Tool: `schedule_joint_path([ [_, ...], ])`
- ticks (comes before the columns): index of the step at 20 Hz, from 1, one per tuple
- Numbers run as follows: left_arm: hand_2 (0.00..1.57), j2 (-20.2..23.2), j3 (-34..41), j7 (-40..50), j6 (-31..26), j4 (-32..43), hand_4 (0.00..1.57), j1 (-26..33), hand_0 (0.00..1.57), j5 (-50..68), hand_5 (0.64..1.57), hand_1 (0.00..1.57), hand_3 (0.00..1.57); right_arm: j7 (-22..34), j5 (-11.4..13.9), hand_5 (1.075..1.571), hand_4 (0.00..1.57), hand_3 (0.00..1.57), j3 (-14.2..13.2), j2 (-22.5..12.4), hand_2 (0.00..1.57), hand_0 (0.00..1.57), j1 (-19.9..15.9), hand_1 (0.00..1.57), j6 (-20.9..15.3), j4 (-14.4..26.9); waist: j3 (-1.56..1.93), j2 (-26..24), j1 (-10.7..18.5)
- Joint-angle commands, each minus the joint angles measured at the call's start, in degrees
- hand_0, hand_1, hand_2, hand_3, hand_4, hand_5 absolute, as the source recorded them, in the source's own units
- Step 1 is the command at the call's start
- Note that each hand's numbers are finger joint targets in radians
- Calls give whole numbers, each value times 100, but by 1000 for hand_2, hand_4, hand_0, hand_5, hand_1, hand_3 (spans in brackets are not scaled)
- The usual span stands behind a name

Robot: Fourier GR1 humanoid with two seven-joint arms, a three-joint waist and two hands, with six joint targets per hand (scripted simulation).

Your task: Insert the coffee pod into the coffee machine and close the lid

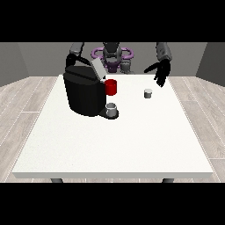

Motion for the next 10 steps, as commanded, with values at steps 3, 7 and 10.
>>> schedule_joint_path([
  [3,0,-22,-195,-306,162,943,0,-450,0,-639,1571,0,0,271,204,1571,0,0,153,67,0,0,-245,0,-64,38,-1,331,-150],
  [7,0,246,-2,-536,223,1500,0,-931,0,-845,1571,0,0,3,-15,1571,0,0,96,169,0,0,-485,0,-91,285,0,703,-141],
  [10,291,88,-99,-677,478,1910,0,-1079,0,-1152,1571,0,0,381,49,1571,0,0,124,116,0,0,-638,0,-43,303,-1,636,-116],
])
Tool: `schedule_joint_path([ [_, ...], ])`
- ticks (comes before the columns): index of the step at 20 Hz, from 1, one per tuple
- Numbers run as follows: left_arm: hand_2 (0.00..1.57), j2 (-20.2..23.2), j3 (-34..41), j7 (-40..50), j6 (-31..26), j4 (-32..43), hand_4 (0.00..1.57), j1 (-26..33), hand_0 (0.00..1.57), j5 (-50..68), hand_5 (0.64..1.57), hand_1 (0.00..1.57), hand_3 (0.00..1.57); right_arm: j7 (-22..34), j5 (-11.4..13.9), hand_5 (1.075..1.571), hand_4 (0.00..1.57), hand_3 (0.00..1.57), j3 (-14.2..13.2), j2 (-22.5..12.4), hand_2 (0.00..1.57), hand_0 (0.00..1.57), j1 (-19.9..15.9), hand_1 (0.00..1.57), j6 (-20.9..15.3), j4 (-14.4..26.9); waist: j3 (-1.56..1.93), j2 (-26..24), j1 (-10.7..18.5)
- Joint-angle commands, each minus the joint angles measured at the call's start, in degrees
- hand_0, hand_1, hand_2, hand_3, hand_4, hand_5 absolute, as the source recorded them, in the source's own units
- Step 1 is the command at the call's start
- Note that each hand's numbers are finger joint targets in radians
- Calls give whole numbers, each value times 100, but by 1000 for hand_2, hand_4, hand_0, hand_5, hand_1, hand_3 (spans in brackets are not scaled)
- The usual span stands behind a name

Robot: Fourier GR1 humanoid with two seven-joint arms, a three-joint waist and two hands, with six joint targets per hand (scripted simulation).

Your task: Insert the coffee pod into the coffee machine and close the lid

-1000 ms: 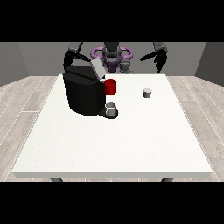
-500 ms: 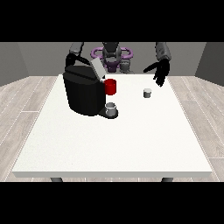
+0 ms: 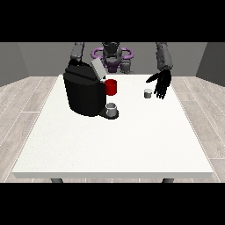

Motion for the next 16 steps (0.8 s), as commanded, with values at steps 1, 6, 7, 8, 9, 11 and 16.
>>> schedule_joint_path([
  [1,423,-261,-192,27,262,251,0,-288,0,-416,1571,0,0,20,-28,1571,0,0,-206,55,0,0,-295,0,-113,581,2,-1,218],
  [6,950,-464,-446,-4,806,388,81,-378,940,-1007,1571,940,692,205,-129,1571,0,0,-342,-140,0,0,-489,0,94,754,1,-218,256],
  [7,918,-564,-426,-46,1008,615,298,-495,839,-1098,1571,839,756,413,-6,1571,0,0,-192,-135,0,0,-573,0,88,541,-1,-194,109],
  [8,963,-408,-361,-378,1281,525,384,-568,888,-1188,1571,888,816,-192,-1,1571,0,0,-252,-19,0,0,-487,0,-66,776,0,114,180],
  [9,1107,-653,-648,-297,1405,576,448,-343,1071,-1442,1571,1071,914,105,26,1571,0,0,-171,-7,0,0,-443,0,-32,690,0,-150,166],
  [11,1105,-331,-519,-248,1041,758,462,-639,1038,-1452,1571,1038,908,-350,-67,1571,0,0,-181,-127,0,0,-237,0,240,948,2,-108,81],
  [16,998,-256,-809,-262,1100,1175,340,-585,826,-2017,1571,826,857,-386,-110,1571,0,0,-100,6,0,0,-209,0,236,990,1,-137,35],
])
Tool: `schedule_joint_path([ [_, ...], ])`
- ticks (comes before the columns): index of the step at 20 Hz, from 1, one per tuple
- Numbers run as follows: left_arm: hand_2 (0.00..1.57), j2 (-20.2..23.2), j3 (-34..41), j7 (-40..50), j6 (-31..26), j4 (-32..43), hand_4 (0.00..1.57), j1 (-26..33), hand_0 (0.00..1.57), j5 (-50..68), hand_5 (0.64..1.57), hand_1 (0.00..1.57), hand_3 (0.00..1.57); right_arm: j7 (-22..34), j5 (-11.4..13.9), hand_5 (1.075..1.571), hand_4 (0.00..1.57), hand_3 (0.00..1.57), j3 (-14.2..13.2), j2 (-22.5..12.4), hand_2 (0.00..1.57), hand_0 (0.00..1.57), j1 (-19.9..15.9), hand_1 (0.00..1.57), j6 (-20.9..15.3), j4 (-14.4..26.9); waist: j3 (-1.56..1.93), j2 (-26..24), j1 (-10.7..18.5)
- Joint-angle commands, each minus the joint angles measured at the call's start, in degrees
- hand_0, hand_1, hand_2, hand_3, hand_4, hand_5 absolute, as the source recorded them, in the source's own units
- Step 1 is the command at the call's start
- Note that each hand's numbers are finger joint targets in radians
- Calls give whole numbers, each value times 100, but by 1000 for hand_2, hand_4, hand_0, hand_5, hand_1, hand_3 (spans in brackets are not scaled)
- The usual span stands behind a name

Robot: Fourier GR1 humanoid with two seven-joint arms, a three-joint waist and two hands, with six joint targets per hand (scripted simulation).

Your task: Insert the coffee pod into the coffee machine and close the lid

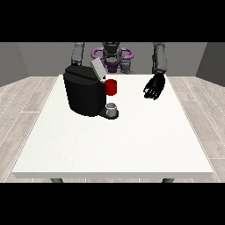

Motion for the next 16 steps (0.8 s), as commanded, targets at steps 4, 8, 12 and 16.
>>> schedule_joint_path([
  [4,928,195,-244,43,-293,581,348,-139,757,-616,1571,757,769,-60,-84,1571,0,0,-15,-72,0,0,80,0,118,251,0,-166,-47],
  [8,978,-137,-411,102,-320,653,400,-132,760,-851,1571,760,856,124,-201,1571,0,0,-133,-107,0,0,248,0,179,400,1,-531,-18],
  [12,1121,-192,-179,-132,29,966,395,-441,1036,-928,1571,1036,1006,62,174,1571,0,0,-192,-211,0,0,-96,0,-218,542,-2,-152,35],
  [16,1311,-9,175,-768,-41,1324,496,-611,1277,-709,1571,1277,1244,255,318,1571,0,0,39,-39,0,0,65,0,-333,240,-4,-226,-81],
])
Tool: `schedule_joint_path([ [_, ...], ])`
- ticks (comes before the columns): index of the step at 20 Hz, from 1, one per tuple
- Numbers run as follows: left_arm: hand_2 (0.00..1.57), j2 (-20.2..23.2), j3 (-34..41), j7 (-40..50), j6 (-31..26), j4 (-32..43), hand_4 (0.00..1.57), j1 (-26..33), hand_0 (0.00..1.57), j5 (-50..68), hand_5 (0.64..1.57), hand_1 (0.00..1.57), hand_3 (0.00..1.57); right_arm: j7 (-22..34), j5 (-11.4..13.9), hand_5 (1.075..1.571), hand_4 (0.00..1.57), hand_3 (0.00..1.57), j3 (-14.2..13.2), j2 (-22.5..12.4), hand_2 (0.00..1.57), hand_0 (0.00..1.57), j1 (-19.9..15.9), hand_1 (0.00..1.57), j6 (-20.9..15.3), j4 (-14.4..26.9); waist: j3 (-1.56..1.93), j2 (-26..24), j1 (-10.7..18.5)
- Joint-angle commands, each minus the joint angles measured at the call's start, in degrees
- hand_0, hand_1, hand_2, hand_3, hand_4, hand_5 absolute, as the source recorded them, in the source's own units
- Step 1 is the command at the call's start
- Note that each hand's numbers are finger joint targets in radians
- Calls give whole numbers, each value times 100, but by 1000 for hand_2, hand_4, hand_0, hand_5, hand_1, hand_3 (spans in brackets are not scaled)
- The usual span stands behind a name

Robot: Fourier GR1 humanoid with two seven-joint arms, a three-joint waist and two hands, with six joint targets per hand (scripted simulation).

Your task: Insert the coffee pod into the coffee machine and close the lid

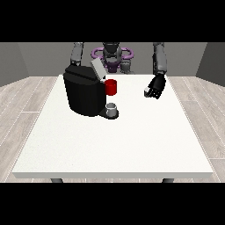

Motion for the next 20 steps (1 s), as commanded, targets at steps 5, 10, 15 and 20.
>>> schedule_joint_path([
  [5,1434,-480,151,-146,-799,-361,517,-309,1449,418,1571,1449,1357,-148,-17,1571,0,0,-323,-95,0,0,-57,0,-156,681,0,-472,397],
  [10,1381,-616,98,289,-1371,-567,490,-611,1375,365,1571,1375,1327,11,-4,1571,0,0,-347,-282,0,0,-27,0,54,891,1,-819,405],
  [15,1390,-632,375,688,-1691,-471,542,-1261,1402,474,1571,1402,1329,32,79,1571,0,0,-105,58,0,0,-150,0,-108,651,-1,-704,45],
  [20,1404,-494,454,682,-1917,-547,557,-1631,1424,436,1571,1424,1341,73,27,1571,0,0,-105,47,0,0,-265,0,-36,470,-1,-594,-45],
])
